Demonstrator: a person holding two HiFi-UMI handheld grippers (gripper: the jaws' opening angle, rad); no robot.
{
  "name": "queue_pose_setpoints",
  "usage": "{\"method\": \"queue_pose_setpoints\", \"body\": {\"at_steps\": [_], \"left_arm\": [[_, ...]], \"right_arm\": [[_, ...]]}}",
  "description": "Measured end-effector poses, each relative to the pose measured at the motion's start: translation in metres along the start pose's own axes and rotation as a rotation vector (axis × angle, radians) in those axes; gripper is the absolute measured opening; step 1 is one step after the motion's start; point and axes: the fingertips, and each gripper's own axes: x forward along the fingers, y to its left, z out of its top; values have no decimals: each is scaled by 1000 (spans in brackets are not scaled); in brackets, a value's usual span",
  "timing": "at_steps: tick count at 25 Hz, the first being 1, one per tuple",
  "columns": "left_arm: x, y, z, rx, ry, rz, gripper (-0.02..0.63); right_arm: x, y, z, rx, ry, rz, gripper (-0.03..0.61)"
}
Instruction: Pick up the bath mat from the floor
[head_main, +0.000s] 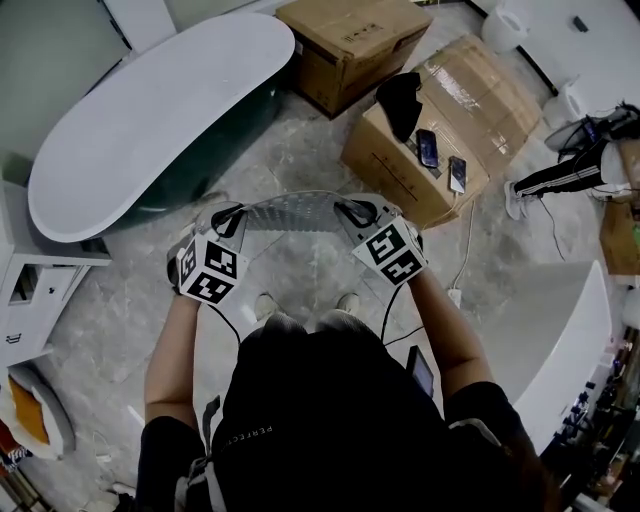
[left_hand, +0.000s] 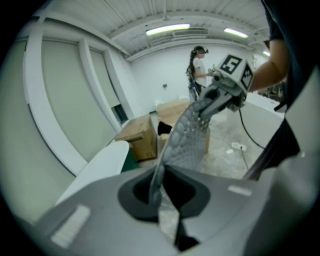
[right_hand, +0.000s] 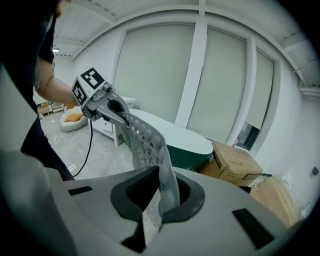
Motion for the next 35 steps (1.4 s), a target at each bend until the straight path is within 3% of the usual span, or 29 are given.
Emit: {"method": "queue_pose_setpoints", "body": {"at_steps": [10,24,35], "left_arm": [[-16,17,42,20,-61,64,17],[-38,37,73,10,-163,174,17],[-30,35,78,19,-158,180,17]], "right_arm": [[-27,-22,29,38,-87,-80,15],[-49,-36,60,33,-168,-166,14],[-45,-46,56,83,-182,-191,14]]}}
